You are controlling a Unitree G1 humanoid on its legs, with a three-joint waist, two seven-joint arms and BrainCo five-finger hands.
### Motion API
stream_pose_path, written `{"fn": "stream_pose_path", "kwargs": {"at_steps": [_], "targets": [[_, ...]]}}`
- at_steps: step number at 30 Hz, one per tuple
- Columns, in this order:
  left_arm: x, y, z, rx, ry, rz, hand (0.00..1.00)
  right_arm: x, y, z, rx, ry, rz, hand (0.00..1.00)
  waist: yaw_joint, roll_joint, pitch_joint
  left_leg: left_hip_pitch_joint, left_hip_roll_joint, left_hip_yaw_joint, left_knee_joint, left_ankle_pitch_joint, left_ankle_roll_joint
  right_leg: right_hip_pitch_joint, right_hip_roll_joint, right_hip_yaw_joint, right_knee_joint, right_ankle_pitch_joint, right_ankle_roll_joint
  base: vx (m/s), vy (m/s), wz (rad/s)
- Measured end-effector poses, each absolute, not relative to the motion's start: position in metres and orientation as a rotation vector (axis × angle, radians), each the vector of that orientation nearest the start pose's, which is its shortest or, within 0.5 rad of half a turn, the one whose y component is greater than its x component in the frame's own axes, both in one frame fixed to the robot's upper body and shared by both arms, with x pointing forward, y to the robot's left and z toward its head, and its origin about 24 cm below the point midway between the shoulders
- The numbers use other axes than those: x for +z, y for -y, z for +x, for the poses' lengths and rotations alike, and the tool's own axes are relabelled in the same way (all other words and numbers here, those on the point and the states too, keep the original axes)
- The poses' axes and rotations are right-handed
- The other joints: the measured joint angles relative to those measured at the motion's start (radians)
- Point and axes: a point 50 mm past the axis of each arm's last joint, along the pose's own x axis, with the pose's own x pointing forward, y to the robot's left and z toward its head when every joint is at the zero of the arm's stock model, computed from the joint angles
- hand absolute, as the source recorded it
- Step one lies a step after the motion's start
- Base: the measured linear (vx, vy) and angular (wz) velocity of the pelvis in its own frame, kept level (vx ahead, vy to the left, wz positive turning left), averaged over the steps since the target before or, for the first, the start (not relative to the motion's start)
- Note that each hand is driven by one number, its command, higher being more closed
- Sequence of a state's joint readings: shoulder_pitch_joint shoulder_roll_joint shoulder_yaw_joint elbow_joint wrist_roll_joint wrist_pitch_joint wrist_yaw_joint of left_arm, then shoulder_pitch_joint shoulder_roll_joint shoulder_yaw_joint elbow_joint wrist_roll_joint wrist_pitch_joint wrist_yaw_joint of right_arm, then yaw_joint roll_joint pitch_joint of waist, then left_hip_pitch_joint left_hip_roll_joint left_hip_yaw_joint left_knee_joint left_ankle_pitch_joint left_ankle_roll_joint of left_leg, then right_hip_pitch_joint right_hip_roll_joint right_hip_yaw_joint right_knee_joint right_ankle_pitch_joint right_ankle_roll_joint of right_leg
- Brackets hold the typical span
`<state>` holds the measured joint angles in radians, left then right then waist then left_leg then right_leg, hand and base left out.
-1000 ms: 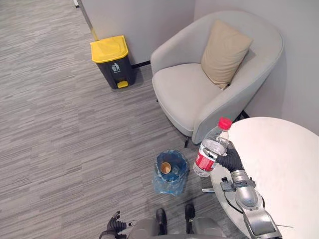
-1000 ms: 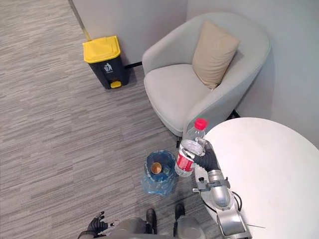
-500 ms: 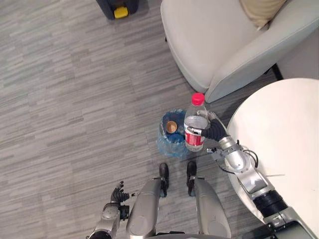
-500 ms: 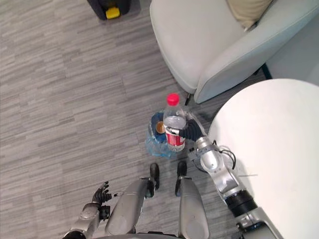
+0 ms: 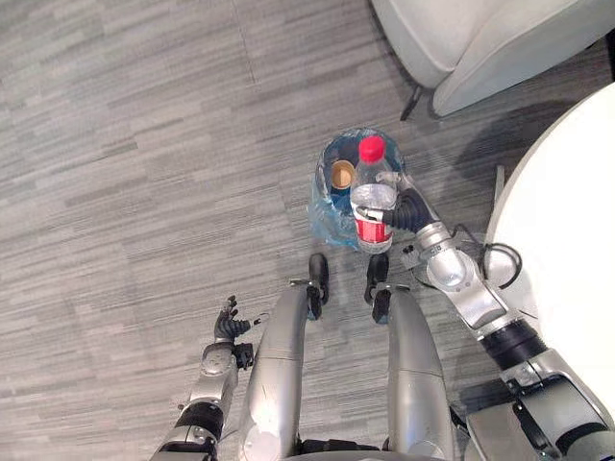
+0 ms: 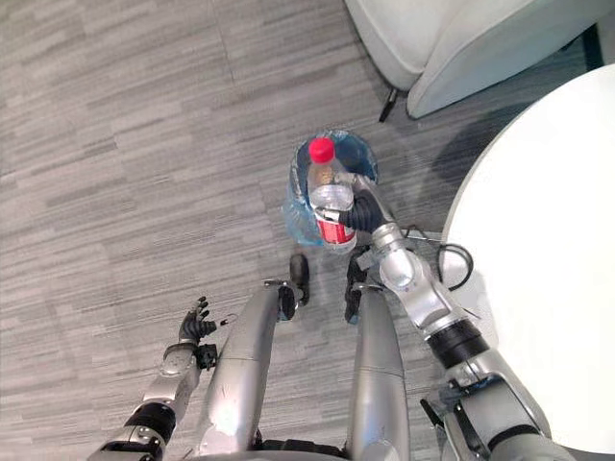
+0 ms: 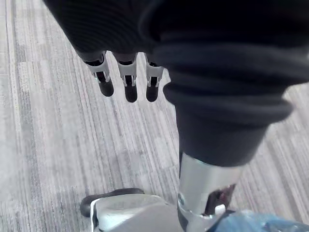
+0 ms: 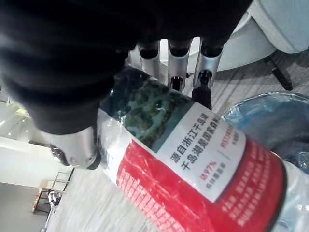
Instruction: Gather rubbish on tea table into small bin, then transfer packed bag to large trash can.
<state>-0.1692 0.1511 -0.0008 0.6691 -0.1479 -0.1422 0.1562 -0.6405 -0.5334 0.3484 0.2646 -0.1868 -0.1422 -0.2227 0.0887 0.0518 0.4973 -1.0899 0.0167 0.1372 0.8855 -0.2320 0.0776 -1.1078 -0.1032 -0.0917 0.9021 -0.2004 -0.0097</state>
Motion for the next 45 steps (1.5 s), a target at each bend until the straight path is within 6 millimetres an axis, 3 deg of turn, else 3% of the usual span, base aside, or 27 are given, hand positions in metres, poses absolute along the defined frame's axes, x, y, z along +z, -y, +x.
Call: {"fn": "stream_pose_path", "kwargs": {"at_steps": [4,10,13,15,18,26,27,40,45], "targets": [[-0.022,-0.191,0.26,0.174,-0.208,-0.002,0.0,0.197,0.171,0.357,-0.018,0.553,-0.782,1.0,0.026,0.002,0.019,-0.106,-0.001,0.001,0.044,-0.001,0.002,-0.106,-0.01,-0.001,0.052,-0.009,0.007,-0.08,-0.015,0.1],[-0.019,-0.195,0.26,0.166,-0.193,-0.021,0.0,0.196,0.177,0.37,-0.051,0.493,-0.795,1.0,0.002,-0.008,0.019,-0.149,-0.003,0.02,0.045,-0.001,0.002,-0.148,-0.036,-0.004,0.059,-0.015,0.009,-0.05,0.01,0.09],[-0.011,-0.19,0.269,0.148,-0.159,-0.021,0.0,0.216,0.18,0.379,-0.082,0.512,-0.825,1.0,0.009,-0.002,0.021,-0.185,-0.001,0.071,0.022,0.006,-0.006,-0.208,-0.057,0.021,0.063,-0.009,0.018,-0.07,0.014,0.11],[-0.012,-0.188,0.269,0.142,-0.164,-0.02,0.0,0.227,0.181,0.386,-0.106,0.512,-0.839,1.0,0.013,0.0,0.022,-0.216,0.0,0.077,0.031,0.022,0.009,-0.242,-0.059,0.026,0.079,-0.001,0.029,-0.06,0.012,0.17],[-0.011,-0.186,0.27,0.133,-0.161,-0.027,0.0,0.233,0.189,0.388,-0.15,0.505,-0.85,1.0,0.029,0.0,0.022,-0.222,0.002,0.071,0.05,0.028,0.018,-0.243,-0.061,0.019,0.103,-0.013,0.018,-0.02,0.005,0.15],[-0.012,-0.185,0.269,0.133,-0.164,-0.03,0.0,0.242,0.185,0.388,-0.172,0.536,-0.807,1.0,0.032,0.0,0.022,-0.223,0.003,0.062,0.034,0.026,0.009,-0.244,-0.066,0.003,0.103,-0.031,0.021,-0.07,-0.007,0.09],[-0.012,-0.185,0.269,0.133,-0.164,-0.03,0.0,0.242,0.185,0.388,-0.176,0.54,-0.804,0.0,0.032,0.0,0.021,-0.223,0.003,0.062,0.031,0.027,0.008,-0.244,-0.066,0.002,0.101,-0.031,0.02,-0.06,0.008,0.03],[-0.021,-0.187,0.269,0.166,-0.197,-0.032,0.0,0.252,0.189,0.386,-0.262,0.582,-0.732,0.0,0.023,-0.002,0.019,-0.222,0.009,0.056,0.038,0.04,0.021,-0.238,-0.066,-0.008,0.106,-0.028,0.009,-0.05,0.013,0.0],[-0.023,-0.189,0.27,0.174,-0.209,-0.029,0.0,0.245,0.186,0.387,-0.25,0.568,-0.726,0.0,0.016,-0.002,0.019,-0.22,0.014,0.056,0.038,0.041,0.013,-0.236,-0.065,-0.013,0.105,-0.023,0.002,-0.08,0.01,-0.02]]}}
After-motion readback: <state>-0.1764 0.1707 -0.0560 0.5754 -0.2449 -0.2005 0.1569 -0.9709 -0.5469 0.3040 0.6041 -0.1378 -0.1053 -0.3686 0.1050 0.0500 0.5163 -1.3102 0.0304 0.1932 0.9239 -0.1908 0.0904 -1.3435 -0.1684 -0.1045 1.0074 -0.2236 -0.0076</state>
